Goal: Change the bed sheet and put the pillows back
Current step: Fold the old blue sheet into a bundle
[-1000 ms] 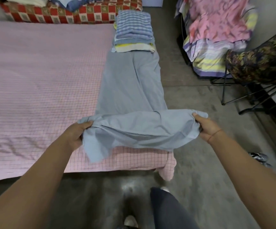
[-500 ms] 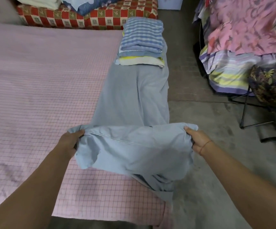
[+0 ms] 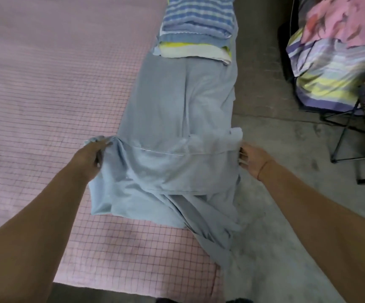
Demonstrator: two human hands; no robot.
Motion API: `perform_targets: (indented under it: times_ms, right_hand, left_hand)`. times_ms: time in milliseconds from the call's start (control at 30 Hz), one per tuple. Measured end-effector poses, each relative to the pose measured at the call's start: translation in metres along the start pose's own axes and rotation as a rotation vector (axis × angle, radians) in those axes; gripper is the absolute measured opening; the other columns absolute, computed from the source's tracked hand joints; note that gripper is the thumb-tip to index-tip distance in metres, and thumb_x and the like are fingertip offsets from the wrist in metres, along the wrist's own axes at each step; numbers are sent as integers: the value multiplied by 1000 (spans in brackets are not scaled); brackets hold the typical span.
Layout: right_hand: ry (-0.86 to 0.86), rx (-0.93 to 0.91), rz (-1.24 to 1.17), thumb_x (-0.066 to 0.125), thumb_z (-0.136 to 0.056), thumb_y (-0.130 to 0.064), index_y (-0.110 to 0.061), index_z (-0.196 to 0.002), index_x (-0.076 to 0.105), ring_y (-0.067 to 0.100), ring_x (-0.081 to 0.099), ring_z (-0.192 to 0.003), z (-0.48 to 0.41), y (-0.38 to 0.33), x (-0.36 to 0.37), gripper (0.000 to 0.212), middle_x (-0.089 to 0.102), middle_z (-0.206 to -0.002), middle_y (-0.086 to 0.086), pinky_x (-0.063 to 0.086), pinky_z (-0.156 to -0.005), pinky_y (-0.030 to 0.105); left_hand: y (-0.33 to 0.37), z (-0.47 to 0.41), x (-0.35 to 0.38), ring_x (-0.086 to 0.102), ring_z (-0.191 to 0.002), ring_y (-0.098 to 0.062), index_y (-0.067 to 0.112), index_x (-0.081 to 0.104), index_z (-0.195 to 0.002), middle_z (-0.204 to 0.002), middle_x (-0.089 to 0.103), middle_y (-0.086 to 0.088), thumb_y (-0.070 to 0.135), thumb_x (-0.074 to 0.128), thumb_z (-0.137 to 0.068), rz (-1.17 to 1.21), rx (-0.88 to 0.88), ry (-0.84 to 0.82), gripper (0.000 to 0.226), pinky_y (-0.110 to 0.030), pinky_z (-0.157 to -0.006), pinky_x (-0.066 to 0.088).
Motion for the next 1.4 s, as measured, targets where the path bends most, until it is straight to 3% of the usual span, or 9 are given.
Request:
perform_targets:
  times_ms: [67,167,433,567,700,900,1100,1267,1400]
  right_hand:
    - [70,65,3,43,-102,-23,-16,-96,60,16,53,-91,11,40,-9,19,57,-90,-1,42,-63,20]
    - [108,166,35,48,-100,-22,-13,-120,57,16,53,-96,37,120,-28,24,58,-104,2,40,-69,25]
    - [-67,240,269,63,-92,-20,-26,-117,58,1,58,-93,104,249,-23,26,62,-110,-9,46,-64,10]
    - [-108,221,270,64,-91,-10,-27,-95,61,19,61,-88,103,241,-14,17,64,-94,4,51,-74,25]
    - [-125,218,401,68,-87,-5,-16,-96,63,16,60,-88,102,243,-23,15,65,-95,3,51,-74,16]
    - [63,83,328,66,-86,-1,-7,-69,56,5,51,-56,92,178,-40,21,54,-61,0,43,-54,13]
    - [203,-238,182,69,-86,-12,-8,-79,62,15,48,-70,40,42,-42,11,55,-72,6,42,-73,32]
    - [238,-388,143,66,-90,-18,-16,-93,66,7,57,-85,-1,-32,-20,4,65,-94,0,45,-88,26]
    - [230,-237,188,68,-84,-45,-20,-143,41,21,45,-128,-22,-5,-9,69,45,-143,4,38,-109,41]
  left_hand:
    - [-26,1,2,56,-107,-18,17,64,-115,-113,63,3,31,70,-86,-87,-65,29,33,-38,-99,43]
    - [-77,11,5,49,-120,-23,13,51,-132,-125,56,-3,35,64,-91,-160,-151,29,49,-46,-111,31]
    - [-175,43,31,62,-86,-17,19,66,-95,-87,61,1,40,68,-87,-124,-409,-123,22,-31,-83,43]
    - [-181,47,50,61,-95,-18,16,66,-96,-97,65,-1,39,64,-90,-66,-400,-191,23,-34,-95,45]
    - [-186,53,69,64,-105,-22,9,61,-117,-114,67,-7,37,62,-92,-16,-412,-239,36,-37,-92,48]
    - [-160,46,83,64,-104,-21,14,64,-109,-107,69,-7,35,59,-94,38,-361,-305,26,-39,-100,45]
    - [-99,21,107,64,-105,-19,21,63,-109,-114,68,-3,36,53,-97,21,-218,-379,22,-33,-88,49]
    - [-63,-1,107,62,-106,-14,23,61,-115,-116,65,5,36,56,-96,-13,-95,-331,24,-35,-90,49]
    - [-69,-18,82,60,-107,-12,24,62,-117,-121,63,8,40,54,-96,-49,-100,-293,27,-35,-96,45]
Point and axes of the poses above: each hand's wrist, its own z-axis away from the middle knuckle, its own x-axis out of the palm, y = z × x, the point moved 3 cm from there along -z, towards the middle knuckle
